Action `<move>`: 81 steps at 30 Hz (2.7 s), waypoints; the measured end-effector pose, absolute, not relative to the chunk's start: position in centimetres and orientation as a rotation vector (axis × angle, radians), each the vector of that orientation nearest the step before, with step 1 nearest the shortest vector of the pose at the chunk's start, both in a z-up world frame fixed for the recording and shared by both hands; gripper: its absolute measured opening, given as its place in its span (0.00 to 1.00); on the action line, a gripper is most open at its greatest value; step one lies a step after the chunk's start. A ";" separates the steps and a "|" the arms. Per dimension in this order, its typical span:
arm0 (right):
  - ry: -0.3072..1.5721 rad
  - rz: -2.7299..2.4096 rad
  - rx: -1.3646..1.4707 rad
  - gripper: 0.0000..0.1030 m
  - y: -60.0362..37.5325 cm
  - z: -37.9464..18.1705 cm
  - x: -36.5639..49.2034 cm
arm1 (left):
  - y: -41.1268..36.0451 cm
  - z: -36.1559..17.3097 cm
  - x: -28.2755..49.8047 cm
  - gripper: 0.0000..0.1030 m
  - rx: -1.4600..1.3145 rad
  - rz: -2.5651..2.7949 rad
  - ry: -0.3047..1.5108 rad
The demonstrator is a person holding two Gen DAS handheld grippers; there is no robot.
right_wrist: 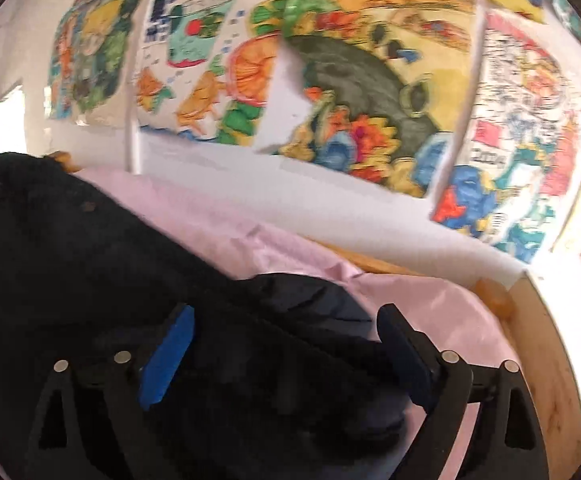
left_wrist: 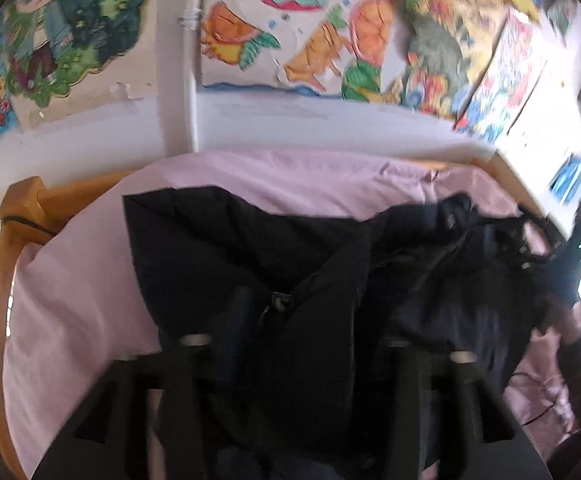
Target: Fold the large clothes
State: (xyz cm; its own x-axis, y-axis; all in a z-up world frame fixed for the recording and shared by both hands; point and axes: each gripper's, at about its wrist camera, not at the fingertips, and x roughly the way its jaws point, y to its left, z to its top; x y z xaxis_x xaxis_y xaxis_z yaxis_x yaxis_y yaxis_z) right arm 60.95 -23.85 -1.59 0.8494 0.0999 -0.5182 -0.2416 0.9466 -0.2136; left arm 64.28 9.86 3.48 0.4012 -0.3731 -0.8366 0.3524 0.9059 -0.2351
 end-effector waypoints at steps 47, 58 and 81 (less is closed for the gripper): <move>0.529 0.091 -0.156 0.59 -29.0 -4.2 62.8 | 13.9 -0.4 62.1 0.75 -0.110 -0.176 0.895; 0.286 0.030 -0.258 0.98 -23.6 0.1 53.4 | 5.3 4.3 53.0 0.95 0.081 -0.228 0.537; 0.500 0.218 -0.171 0.99 -22.2 -8.8 67.0 | 3.6 -6.6 66.0 0.99 0.085 -0.162 0.721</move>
